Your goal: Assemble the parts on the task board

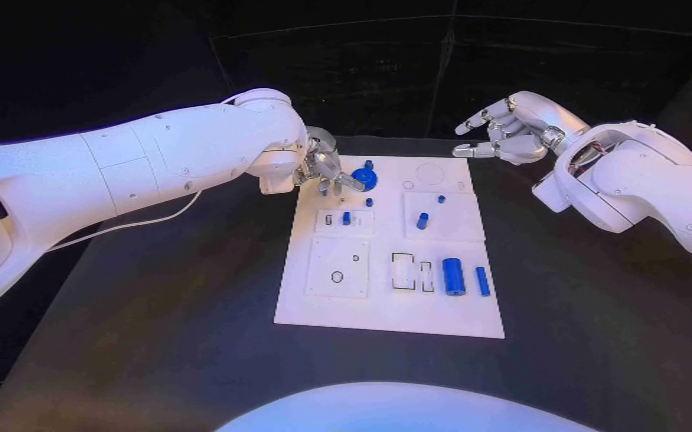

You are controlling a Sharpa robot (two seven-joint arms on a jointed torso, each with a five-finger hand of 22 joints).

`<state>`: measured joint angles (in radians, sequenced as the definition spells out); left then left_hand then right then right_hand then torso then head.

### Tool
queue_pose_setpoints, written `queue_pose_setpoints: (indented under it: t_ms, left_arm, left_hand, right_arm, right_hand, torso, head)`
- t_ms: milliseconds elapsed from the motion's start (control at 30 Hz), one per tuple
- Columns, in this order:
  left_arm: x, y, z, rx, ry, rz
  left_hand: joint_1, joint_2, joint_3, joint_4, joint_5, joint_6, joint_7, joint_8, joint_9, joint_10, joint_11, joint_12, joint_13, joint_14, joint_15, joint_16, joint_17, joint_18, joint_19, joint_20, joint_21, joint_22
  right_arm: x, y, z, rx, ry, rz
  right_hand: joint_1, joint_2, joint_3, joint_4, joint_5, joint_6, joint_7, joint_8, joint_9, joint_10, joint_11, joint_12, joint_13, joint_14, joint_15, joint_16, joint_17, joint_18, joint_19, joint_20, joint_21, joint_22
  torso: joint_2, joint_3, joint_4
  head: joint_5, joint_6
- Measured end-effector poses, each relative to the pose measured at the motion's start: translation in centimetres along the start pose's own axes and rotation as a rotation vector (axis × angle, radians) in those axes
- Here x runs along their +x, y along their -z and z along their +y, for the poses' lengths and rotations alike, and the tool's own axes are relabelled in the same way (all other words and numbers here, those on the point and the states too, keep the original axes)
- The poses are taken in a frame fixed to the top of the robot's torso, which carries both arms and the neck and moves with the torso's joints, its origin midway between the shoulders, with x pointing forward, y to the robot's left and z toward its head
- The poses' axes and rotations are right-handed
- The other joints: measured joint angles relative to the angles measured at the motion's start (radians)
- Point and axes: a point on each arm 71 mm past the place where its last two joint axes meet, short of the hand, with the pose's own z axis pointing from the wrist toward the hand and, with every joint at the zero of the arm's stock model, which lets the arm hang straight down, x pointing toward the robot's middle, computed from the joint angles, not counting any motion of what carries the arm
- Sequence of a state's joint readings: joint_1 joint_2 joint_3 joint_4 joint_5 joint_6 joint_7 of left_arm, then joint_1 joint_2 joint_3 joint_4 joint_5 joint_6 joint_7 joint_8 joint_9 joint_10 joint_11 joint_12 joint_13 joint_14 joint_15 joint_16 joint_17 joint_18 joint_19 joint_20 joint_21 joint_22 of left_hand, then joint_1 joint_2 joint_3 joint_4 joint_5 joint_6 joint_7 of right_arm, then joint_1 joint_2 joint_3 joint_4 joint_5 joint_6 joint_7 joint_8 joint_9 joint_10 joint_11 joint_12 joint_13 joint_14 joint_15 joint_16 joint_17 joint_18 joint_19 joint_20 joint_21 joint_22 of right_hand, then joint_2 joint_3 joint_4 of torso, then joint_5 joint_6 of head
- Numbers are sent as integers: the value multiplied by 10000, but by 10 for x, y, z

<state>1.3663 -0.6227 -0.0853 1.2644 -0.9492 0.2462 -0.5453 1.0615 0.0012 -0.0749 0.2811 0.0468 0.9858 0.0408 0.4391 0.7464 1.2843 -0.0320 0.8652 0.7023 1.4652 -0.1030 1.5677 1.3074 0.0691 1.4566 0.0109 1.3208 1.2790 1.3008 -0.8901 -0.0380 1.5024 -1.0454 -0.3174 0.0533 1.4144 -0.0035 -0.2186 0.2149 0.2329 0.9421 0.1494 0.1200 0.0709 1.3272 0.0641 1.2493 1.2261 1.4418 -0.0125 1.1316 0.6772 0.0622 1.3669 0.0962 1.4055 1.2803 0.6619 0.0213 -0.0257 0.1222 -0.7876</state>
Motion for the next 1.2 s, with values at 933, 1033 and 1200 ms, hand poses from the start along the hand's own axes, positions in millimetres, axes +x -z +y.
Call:
queue_pose_setpoints:
  t_ms: [933,1033,1200]
  left_arm:
    - [-37,-34,36,-1460,412,-664]
    - [-36,-36,35,-1503,346,-625]
    - [-33,-40,36,-1613,188,-534]
  left_hand:
    - [1120,273,-1062,98,-1,-123,380,-1290,-1551,-785,357,-711,-887,0,356,1,0,-2,-195,377,-345,-211]
    - [1078,315,-1073,112,-1,-118,376,-1290,-1585,-785,357,-711,-886,0,357,1,0,-1,-195,377,-345,-196]
    - [1078,315,-1116,68,-1,-99,356,-1330,-1646,-785,357,-673,-886,0,356,1,0,-1,-163,345,-345,-183]
  right_arm:
    - [3,-3,2,-53,-17,39]
    - [3,-3,3,-57,-18,42]
    - [3,-4,3,-62,-19,47]
  right_hand:
    - [1,0,1,0,0,-36,36,0,2,1,1,0,-14,0,0,1,2,-2,1,0,-38,-12]
    - [1,0,1,0,0,-36,36,0,2,1,1,0,-14,0,0,1,2,-1,1,1,-38,-12]
    - [1,0,1,0,19,-36,36,0,2,1,1,0,-14,0,0,1,2,-1,-35,37,-38,-12]
  torso:
    - [19,-9,-26]
    - [20,-12,-25]
    - [20,-13,-25]
  head:
    - [35,105]
    - [46,90]
    - [57,58]
